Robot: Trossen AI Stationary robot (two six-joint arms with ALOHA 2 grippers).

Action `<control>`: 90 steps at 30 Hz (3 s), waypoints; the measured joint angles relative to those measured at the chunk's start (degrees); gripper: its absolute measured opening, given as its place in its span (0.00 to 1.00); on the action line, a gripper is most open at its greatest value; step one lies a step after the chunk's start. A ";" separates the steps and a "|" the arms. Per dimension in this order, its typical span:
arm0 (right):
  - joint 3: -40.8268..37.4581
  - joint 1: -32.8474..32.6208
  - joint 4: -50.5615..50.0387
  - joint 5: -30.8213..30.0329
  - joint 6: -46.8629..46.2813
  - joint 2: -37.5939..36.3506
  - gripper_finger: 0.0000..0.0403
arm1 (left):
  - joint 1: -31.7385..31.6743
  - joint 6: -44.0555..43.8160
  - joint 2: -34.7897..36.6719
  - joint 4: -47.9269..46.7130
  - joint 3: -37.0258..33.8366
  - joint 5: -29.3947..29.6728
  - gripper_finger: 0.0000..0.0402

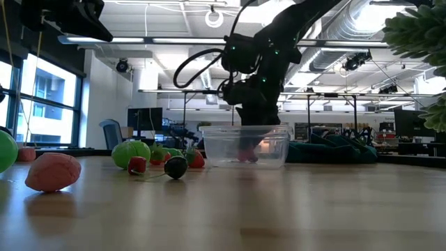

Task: Pick and placing Produce into tupperware
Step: Put the red strawberry into the transparent bin, then put the green cabbage into the transparent bin

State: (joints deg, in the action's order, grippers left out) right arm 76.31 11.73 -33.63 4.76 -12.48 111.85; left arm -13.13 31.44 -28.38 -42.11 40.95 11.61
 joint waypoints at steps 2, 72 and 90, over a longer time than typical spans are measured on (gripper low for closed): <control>0.00 -0.02 0.03 0.02 0.52 0.00 0.34 | 0.00 -0.02 0.00 0.02 0.00 0.01 0.02; 0.00 -9.97 -14.81 -21.27 0.52 -35.79 0.29 | 0.01 0.00 0.02 0.01 0.00 0.00 0.02; -30.79 -7.23 8.37 -10.61 -2.75 -61.18 0.28 | 0.00 0.00 0.02 0.02 0.00 0.01 0.02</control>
State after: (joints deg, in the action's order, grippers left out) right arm 45.53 4.49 -25.26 -5.85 -15.22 50.68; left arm -13.13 31.44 -28.36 -42.09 40.95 11.61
